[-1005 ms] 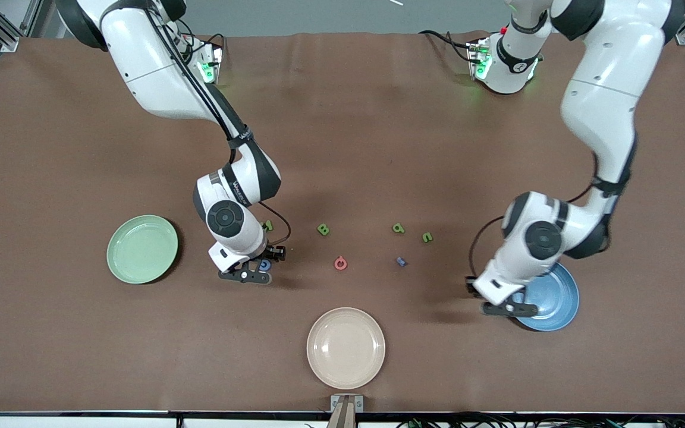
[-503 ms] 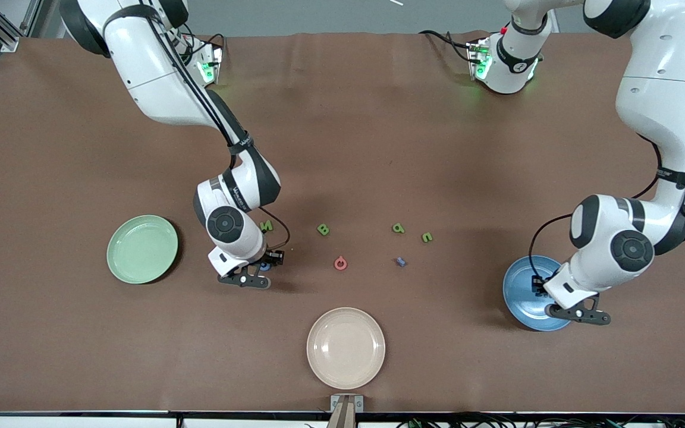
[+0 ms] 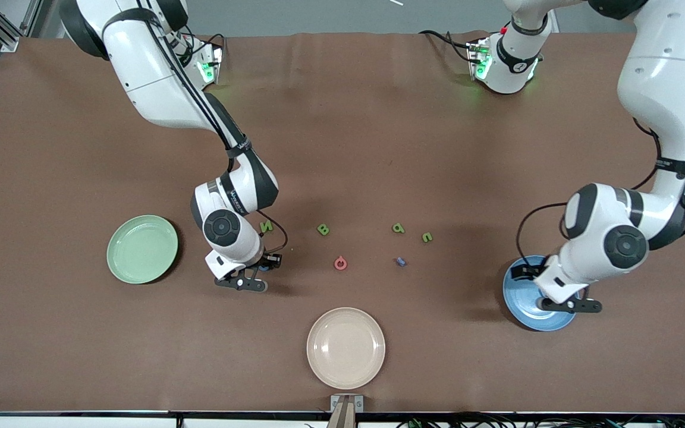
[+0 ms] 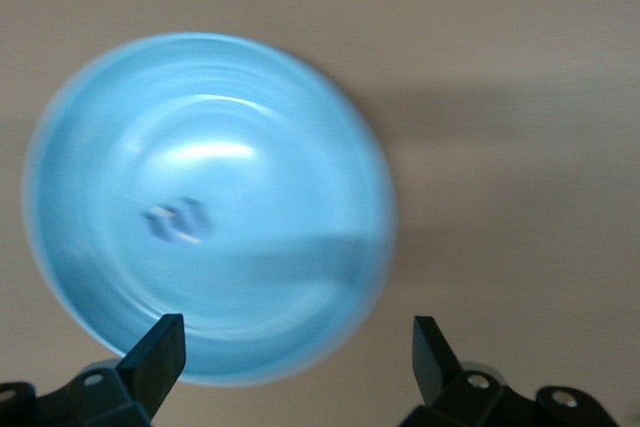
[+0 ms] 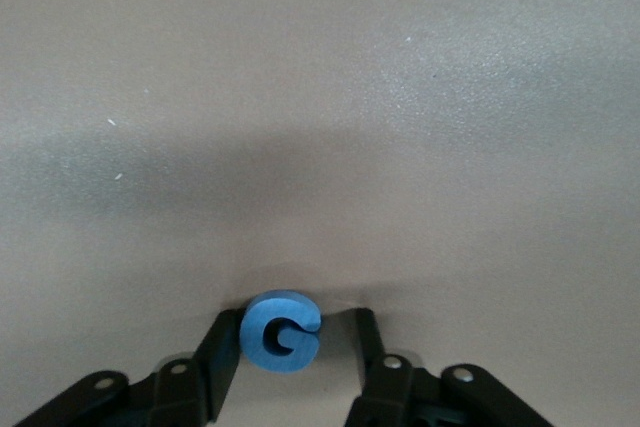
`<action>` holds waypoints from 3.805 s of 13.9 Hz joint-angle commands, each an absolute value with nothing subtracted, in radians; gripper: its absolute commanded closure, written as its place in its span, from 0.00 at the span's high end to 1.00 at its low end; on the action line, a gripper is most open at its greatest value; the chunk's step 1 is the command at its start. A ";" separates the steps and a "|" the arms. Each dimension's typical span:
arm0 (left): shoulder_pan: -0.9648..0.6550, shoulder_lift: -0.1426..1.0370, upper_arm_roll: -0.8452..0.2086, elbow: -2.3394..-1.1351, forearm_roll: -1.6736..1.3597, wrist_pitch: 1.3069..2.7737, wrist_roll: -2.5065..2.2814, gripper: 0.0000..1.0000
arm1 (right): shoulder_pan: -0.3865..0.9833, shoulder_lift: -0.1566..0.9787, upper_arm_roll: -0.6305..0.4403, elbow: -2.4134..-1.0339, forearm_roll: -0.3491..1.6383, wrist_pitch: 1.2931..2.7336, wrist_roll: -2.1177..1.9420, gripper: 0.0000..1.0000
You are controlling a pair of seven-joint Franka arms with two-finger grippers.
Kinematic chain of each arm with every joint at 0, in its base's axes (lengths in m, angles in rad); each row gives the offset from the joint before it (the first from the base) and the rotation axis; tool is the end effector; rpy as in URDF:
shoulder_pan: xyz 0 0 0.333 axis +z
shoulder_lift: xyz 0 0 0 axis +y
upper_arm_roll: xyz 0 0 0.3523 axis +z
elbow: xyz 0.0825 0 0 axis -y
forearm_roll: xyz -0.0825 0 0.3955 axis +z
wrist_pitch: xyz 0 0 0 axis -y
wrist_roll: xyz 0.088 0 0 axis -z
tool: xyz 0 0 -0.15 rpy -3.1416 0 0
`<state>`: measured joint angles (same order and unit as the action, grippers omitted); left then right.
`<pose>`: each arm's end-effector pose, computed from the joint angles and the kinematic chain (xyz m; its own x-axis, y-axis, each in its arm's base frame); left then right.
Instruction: Sort upper and lower case letters into plates
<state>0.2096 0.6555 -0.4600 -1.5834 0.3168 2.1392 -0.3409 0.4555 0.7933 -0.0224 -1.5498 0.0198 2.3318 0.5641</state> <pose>0.7124 -0.1132 0.2603 0.9997 -0.0049 -0.0243 -0.0048 -1.0000 0.0045 0.6669 0.3117 0.1536 0.9904 -0.1377 -0.0084 -0.1377 -0.9905 0.0074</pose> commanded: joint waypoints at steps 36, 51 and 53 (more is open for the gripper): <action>0.139 0.656 -0.430 -1.626 0.497 2.235 -0.613 0.00 | -0.009 0.451 -0.020 -2.039 0.017 2.346 -0.255 1.00; 0.157 0.687 -0.531 -1.641 0.552 2.240 -0.658 1.00 | 0.580 0.672 -0.015 -1.485 0.055 2.103 0.748 1.00; 0.070 0.702 -0.532 -1.638 0.551 2.249 -0.814 1.00 | 0.607 0.741 -0.017 -1.427 0.052 2.187 0.779 1.00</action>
<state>0.1361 0.6929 -0.5286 -1.6370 0.5386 2.2499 -0.6850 0.5822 0.6440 -0.0027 -1.5349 0.0448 2.1483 0.7384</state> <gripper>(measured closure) 0.000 0.000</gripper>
